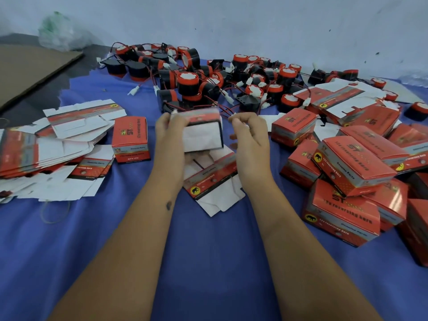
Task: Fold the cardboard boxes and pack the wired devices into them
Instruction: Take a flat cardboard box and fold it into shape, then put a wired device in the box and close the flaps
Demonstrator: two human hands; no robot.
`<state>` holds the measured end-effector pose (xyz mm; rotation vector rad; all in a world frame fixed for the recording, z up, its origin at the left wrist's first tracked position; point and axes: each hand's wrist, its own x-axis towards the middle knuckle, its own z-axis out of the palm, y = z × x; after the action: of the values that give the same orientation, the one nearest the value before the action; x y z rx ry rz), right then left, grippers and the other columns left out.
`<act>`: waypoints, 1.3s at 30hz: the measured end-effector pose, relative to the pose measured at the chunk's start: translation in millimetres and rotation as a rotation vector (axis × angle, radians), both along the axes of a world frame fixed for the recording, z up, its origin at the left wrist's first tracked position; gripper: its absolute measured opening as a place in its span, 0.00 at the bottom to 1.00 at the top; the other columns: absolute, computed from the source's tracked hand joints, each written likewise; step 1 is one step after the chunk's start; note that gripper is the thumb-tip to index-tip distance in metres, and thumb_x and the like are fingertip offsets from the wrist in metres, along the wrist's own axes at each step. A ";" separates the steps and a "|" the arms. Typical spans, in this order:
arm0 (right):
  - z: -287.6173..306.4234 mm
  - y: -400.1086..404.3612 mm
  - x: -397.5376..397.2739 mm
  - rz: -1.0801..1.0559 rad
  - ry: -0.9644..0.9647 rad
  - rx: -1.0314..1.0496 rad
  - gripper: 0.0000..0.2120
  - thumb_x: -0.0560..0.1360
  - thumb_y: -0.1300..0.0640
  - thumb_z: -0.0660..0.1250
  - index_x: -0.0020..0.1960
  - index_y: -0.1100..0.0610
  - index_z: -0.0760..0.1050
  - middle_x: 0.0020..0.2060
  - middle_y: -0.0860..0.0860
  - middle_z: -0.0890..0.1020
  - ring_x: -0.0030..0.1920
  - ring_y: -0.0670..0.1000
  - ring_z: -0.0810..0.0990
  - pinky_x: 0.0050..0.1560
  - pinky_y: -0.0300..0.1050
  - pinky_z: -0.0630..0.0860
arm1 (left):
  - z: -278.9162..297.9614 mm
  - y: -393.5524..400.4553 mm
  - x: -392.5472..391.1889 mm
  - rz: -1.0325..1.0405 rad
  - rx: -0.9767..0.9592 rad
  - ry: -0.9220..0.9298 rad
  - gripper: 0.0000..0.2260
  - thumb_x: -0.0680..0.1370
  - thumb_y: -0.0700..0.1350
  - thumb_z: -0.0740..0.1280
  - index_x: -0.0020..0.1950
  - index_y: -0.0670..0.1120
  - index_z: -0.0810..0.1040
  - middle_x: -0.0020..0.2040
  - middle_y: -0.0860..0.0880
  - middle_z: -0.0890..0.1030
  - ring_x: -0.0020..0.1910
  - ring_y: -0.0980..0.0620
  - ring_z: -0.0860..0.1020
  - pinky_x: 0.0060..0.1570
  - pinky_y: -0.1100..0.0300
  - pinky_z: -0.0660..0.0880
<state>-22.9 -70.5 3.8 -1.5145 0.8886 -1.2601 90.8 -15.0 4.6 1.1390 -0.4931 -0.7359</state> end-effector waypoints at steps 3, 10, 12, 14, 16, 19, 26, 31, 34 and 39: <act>-7.0 -4.4 0.3 0.008 0.190 -0.057 0.05 0.79 0.56 0.62 0.49 0.47 0.74 0.53 0.46 0.70 0.41 0.35 0.72 0.41 0.28 0.68 | 7.1 3.8 7.5 0.003 -0.283 0.330 0.08 0.82 0.44 0.60 0.56 0.45 0.78 0.49 0.47 0.84 0.51 0.47 0.82 0.49 0.50 0.82; -6.9 -26.6 3.8 0.009 0.639 -0.032 0.21 0.79 0.58 0.62 0.71 0.51 0.65 0.60 0.52 0.73 0.44 0.52 0.75 0.41 0.50 0.73 | 7.8 -2.2 6.5 0.062 -0.236 0.313 0.15 0.80 0.41 0.65 0.66 0.39 0.73 0.54 0.47 0.82 0.56 0.53 0.81 0.62 0.55 0.77; -2.9 -36.4 11.1 0.031 0.749 -0.113 0.25 0.79 0.59 0.62 0.74 0.50 0.61 0.60 0.54 0.73 0.46 0.55 0.74 0.40 0.49 0.70 | 7.0 -5.3 5.5 0.092 -0.158 0.233 0.21 0.80 0.44 0.67 0.71 0.40 0.69 0.60 0.47 0.81 0.57 0.54 0.81 0.65 0.52 0.75; -2.0 -46.5 21.9 0.055 0.876 -0.197 0.29 0.78 0.57 0.62 0.77 0.49 0.58 0.67 0.57 0.68 0.59 0.59 0.71 0.50 0.50 0.70 | 5.6 -8.4 5.8 0.110 -0.128 0.184 0.21 0.80 0.47 0.67 0.71 0.42 0.69 0.62 0.47 0.80 0.56 0.55 0.81 0.63 0.53 0.76; -4.7 -55.0 33.3 0.053 0.967 -0.255 0.30 0.79 0.53 0.62 0.78 0.47 0.55 0.68 0.58 0.64 0.66 0.61 0.64 0.61 0.54 0.68 | 2.7 -10.7 6.6 0.126 -0.124 0.163 0.20 0.80 0.49 0.67 0.70 0.44 0.70 0.60 0.48 0.81 0.53 0.57 0.80 0.59 0.56 0.76; -7.0 -65.3 45.9 0.013 1.025 -0.310 0.25 0.81 0.53 0.57 0.77 0.45 0.58 0.65 0.60 0.66 0.65 0.62 0.64 0.59 0.55 0.65 | -2.7 -12.4 7.5 0.118 -0.118 0.153 0.19 0.80 0.52 0.66 0.68 0.46 0.71 0.61 0.49 0.80 0.54 0.56 0.79 0.59 0.55 0.77; 4.2 -67.9 55.0 0.039 0.651 -0.143 0.17 0.77 0.58 0.61 0.30 0.55 0.62 0.29 0.51 0.67 0.36 0.54 0.73 0.37 0.50 0.69 | -2.0 -14.3 7.2 0.126 -0.100 0.153 0.20 0.81 0.51 0.65 0.70 0.45 0.69 0.60 0.48 0.79 0.58 0.53 0.78 0.56 0.54 0.77; 37.5 -35.5 35.7 0.066 -0.010 -0.053 0.10 0.77 0.66 0.63 0.38 0.69 0.71 0.33 0.58 0.68 0.34 0.50 0.64 0.34 0.38 0.64 | 1.1 -13.3 4.8 0.125 -0.142 0.154 0.21 0.82 0.52 0.64 0.72 0.45 0.66 0.64 0.44 0.79 0.62 0.44 0.80 0.61 0.51 0.77; 65.0 -21.5 18.3 0.072 -0.304 0.076 0.14 0.75 0.69 0.60 0.32 0.62 0.75 0.28 0.54 0.74 0.30 0.50 0.69 0.34 0.40 0.69 | -0.4 -8.3 4.3 0.156 -0.161 0.056 0.21 0.80 0.54 0.64 0.70 0.48 0.66 0.67 0.46 0.76 0.65 0.47 0.77 0.64 0.50 0.75; 72.3 -0.5 -13.0 0.340 -0.905 0.491 0.09 0.66 0.58 0.62 0.38 0.63 0.79 0.32 0.55 0.77 0.33 0.51 0.74 0.39 0.42 0.73 | -2.4 1.3 3.8 0.139 -0.165 0.020 0.26 0.78 0.59 0.63 0.72 0.49 0.65 0.69 0.48 0.75 0.64 0.49 0.77 0.60 0.53 0.77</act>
<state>-35.8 -71.0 76.1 -0.5531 0.2761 -1.1768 94.6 -13.7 2.2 0.9998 -0.4451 -0.5748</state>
